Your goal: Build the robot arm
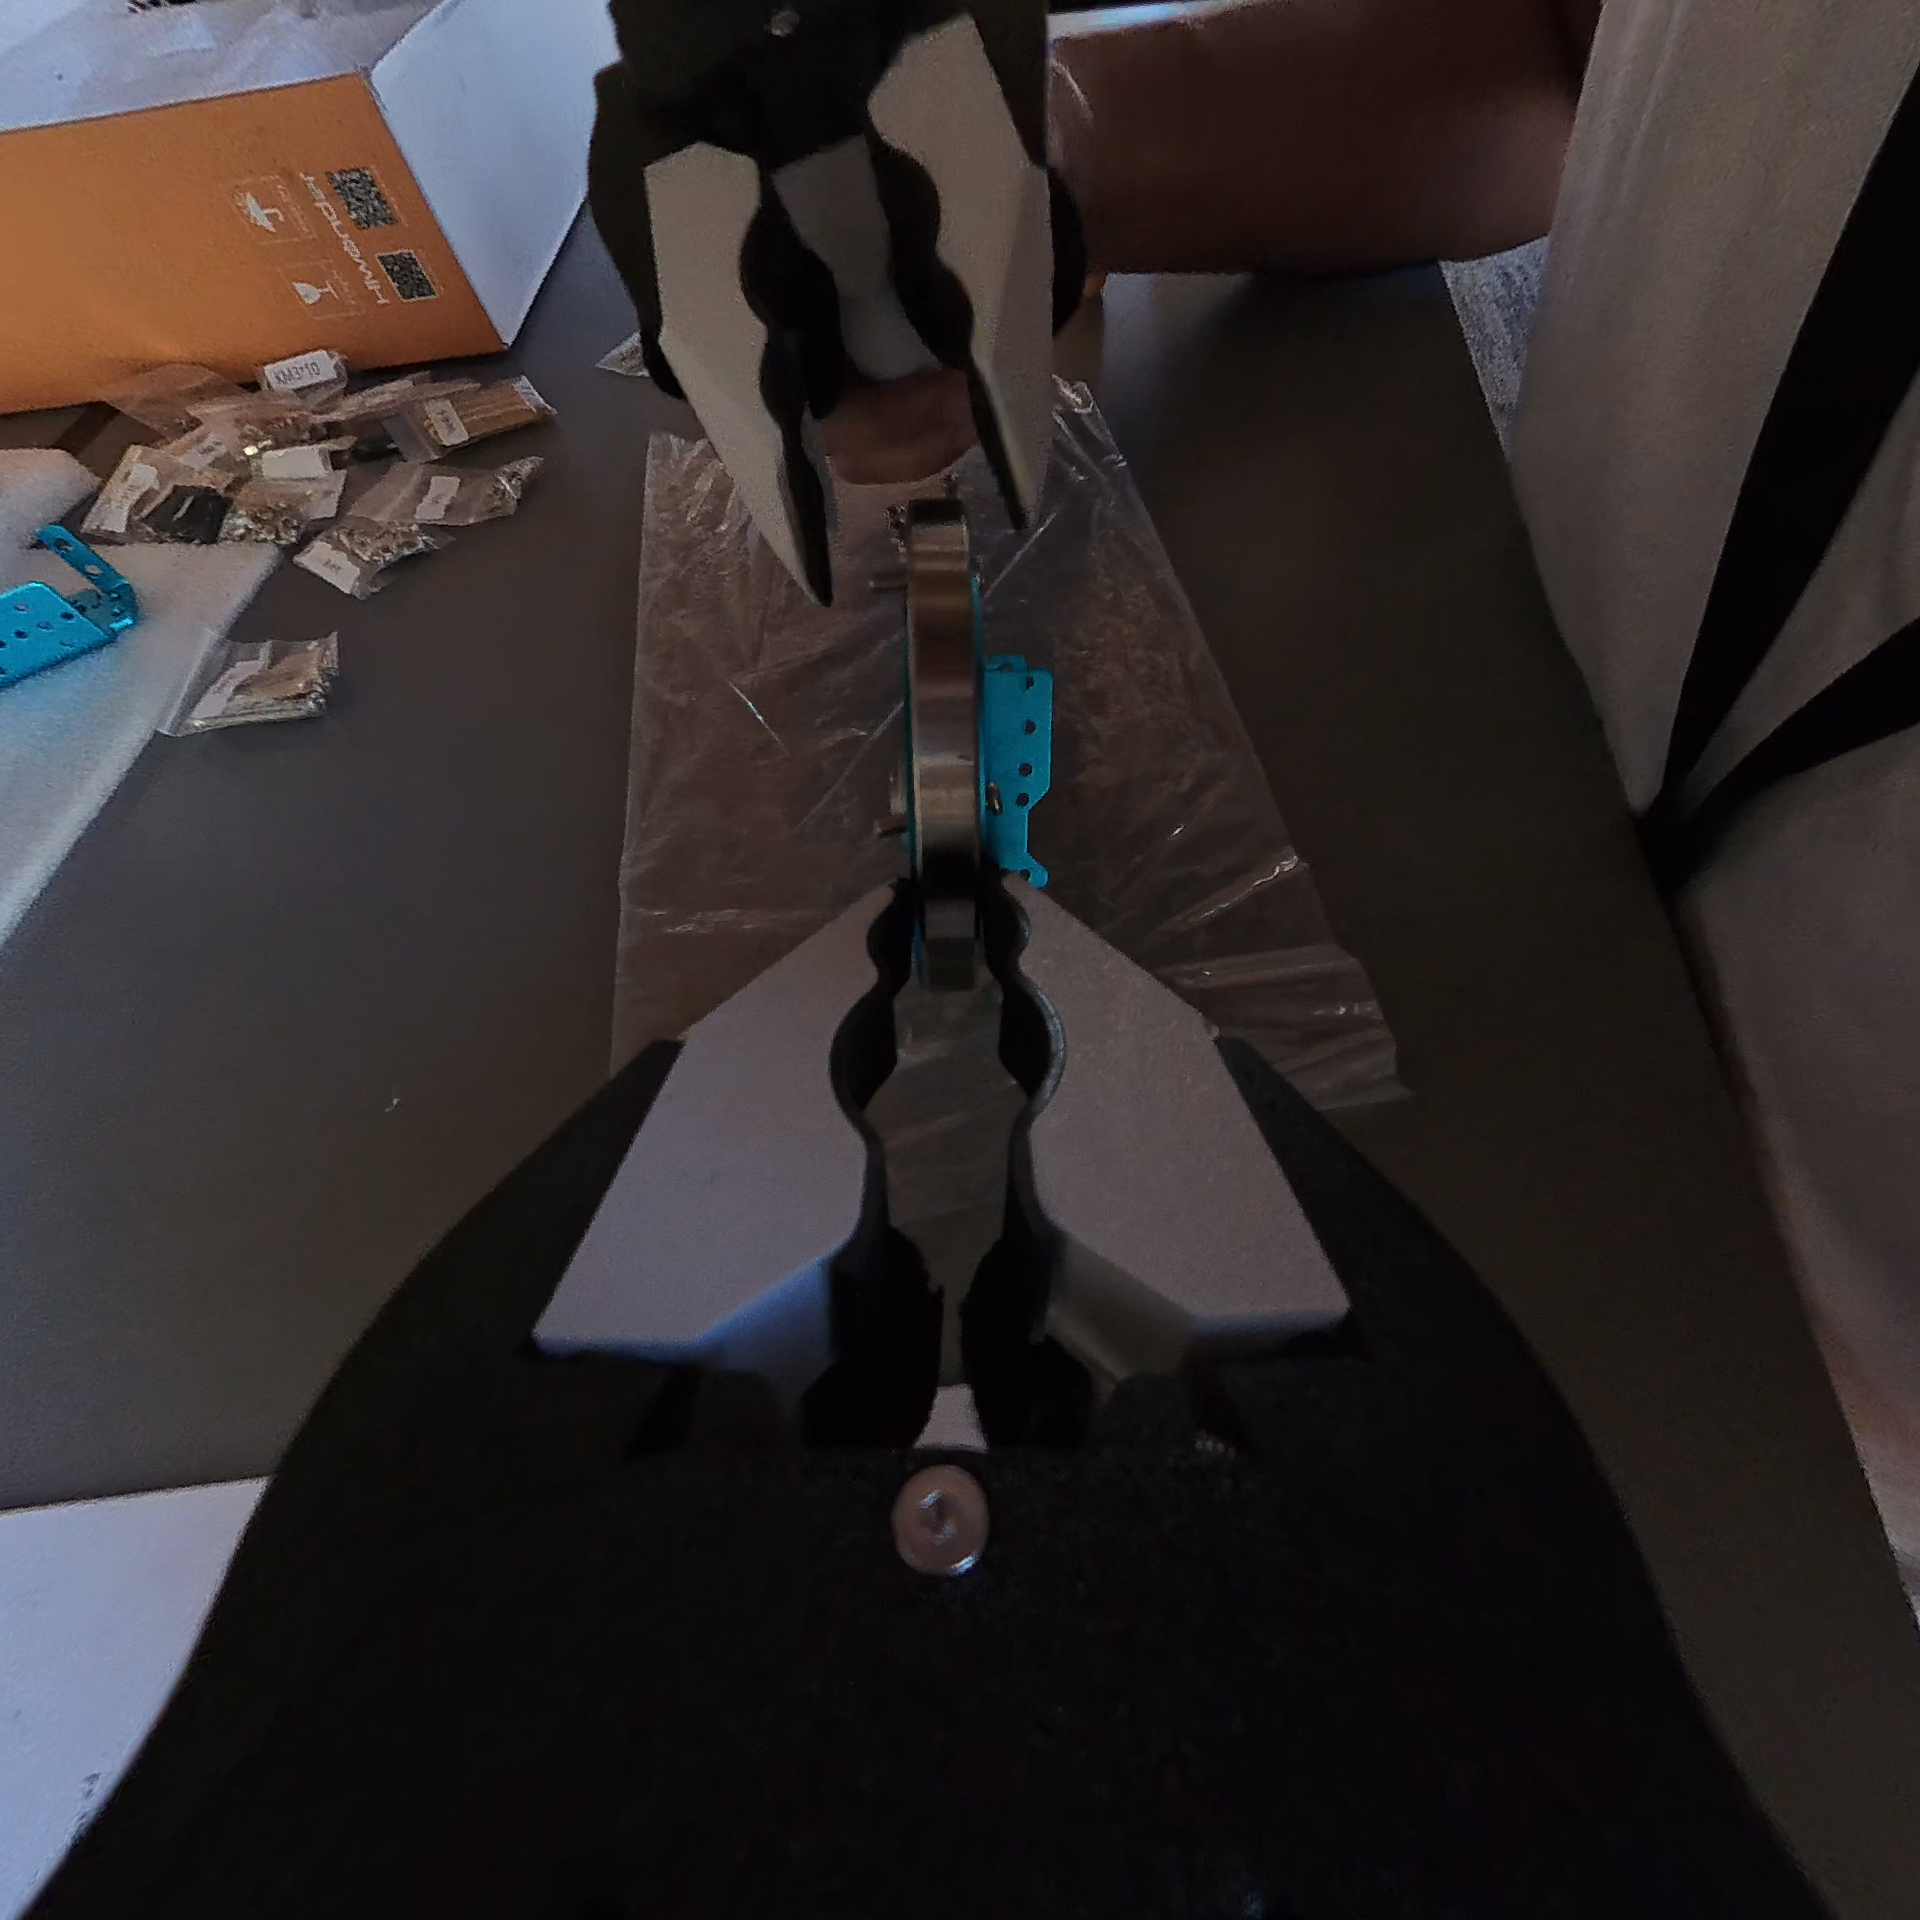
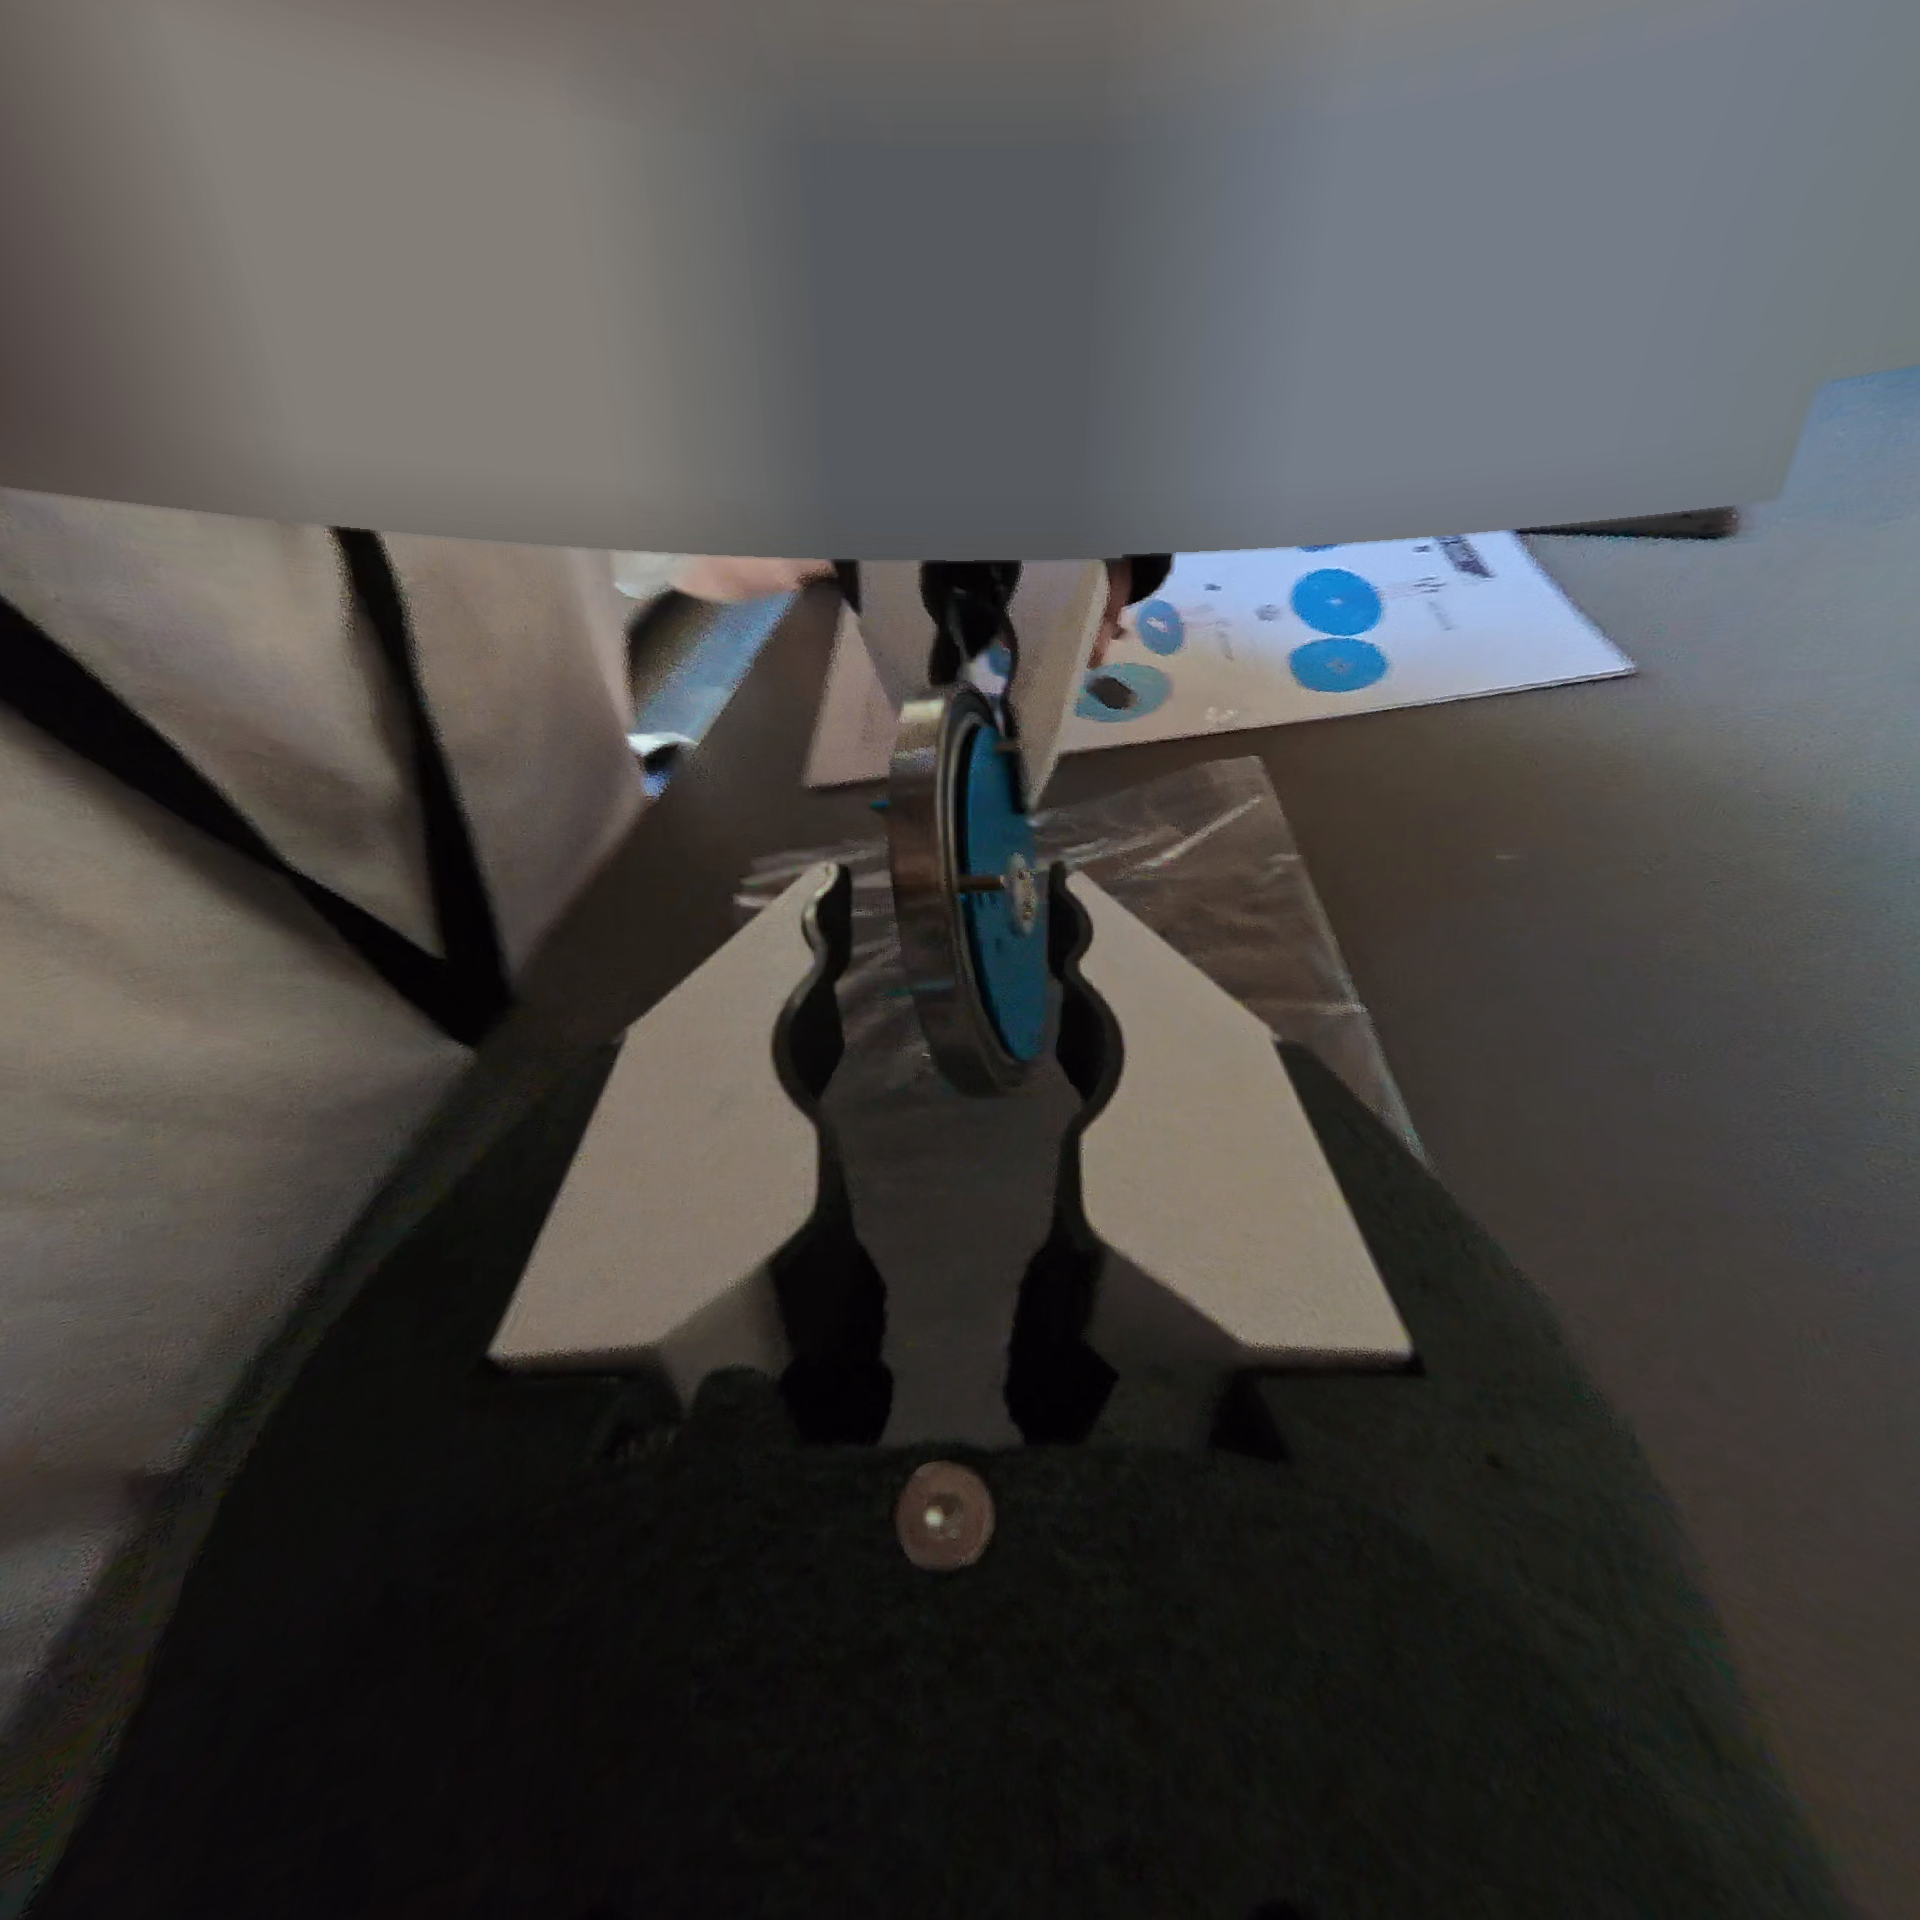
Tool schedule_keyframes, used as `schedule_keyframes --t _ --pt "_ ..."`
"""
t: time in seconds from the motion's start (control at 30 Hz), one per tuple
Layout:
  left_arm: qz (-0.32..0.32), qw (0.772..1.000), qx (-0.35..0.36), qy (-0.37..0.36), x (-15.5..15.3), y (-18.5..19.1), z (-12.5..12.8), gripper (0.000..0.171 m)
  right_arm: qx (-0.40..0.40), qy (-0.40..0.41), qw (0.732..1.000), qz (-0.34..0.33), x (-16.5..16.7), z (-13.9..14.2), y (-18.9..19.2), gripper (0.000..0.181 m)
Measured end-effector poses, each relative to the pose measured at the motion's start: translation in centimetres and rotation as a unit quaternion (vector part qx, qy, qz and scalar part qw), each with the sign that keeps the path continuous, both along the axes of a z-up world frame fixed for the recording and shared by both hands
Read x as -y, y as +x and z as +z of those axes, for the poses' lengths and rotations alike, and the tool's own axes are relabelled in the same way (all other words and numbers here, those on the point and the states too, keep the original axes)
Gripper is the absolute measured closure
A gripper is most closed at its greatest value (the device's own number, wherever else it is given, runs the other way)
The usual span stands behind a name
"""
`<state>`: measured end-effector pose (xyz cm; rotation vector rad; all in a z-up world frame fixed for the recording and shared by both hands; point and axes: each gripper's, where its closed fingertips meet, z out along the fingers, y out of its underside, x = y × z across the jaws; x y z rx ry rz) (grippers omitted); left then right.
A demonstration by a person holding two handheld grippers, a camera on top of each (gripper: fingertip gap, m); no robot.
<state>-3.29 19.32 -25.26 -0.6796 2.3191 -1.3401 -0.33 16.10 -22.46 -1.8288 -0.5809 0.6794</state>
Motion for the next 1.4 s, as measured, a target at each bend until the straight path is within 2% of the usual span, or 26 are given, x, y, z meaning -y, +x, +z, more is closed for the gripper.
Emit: schedule_keyframes --t 0.07,0.17,0.27,0.33,0.4,0.47,0.7,0.87,1.03,1.13,1.27,1.4 --pt "0.004 1.0 -0.008 -0.006 -0.1 0.1 0.0 0.159 0.053 0.015 0.998 -0.016 -0.3 -0.6 0.1 0.149" --pt "0.007 1.0 -0.016 -0.01 -0.2 0.1 -0.1 0.159 0.051 -0.002 0.999 -0.01 -0.1 -1.1 -0.1 0.147" --pt "0.001 1.0 -0.006 -0.005 -0.3 -0.1 -0.2 0.158 0.021 -0.034 0.999 0.029 1.0 -1.9 -0.3 0.144" --pt "-0.008 1.0 0.008 0.006 -0.2 -0.2 -0.2 0.159 -0.04 -0.042 0.997 0.052 1.6 -0.9 0.0 0.145" --pt "-0.015 1.0 0.021 0.015 -0.1 -0.3 -0.3 0.159 -0.098 -0.056 0.993 0.046 1.4 -0.1 1.2 0.151" --pt "-0.022 0.999 0.029 0.023 -0.1 -0.4 -0.3 0.159 -0.11 -0.06 0.991 0.035 0.5 -0.1 2.2 0.154" --pt "-0.033 0.998 0.036 0.027 0.2 -0.6 -0.3 0.158 0.006 -0.088 0.988 0.13 0.0 -2.2 0.6 0.156" --pt "-0.044 0.998 0.034 0.026 0.5 -0.7 -0.5 0.158 -0.003 -0.1 0.97 0.222 0.5 -2.0 -0.5 0.161" --pt "-0.05 0.998 0.032 0.025 0.5 -0.7 -0.6 0.158 0.001 -0.119 0.952 0.282 0.4 -2.2 -1.1 0.155" --pt "-0.049 0.998 0.029 0.023 0.5 -0.6 -0.7 0.158 0.029 -0.097 0.952 0.288 0.2 -2.3 -1.3 0.151" --pt "-0.046 0.999 0.02 0.02 0.2 -0.6 -0.9 0.158 0.052 -0.048 0.963 0.261 -0.3 -1.9 -1.1 0.15" --pt "-0.037 0.999 0.009 0.019 -0.2 -0.4 -1.1 0.158 0.081 0.015 0.977 0.199 -1.2 -1.0 0.0 0.167"
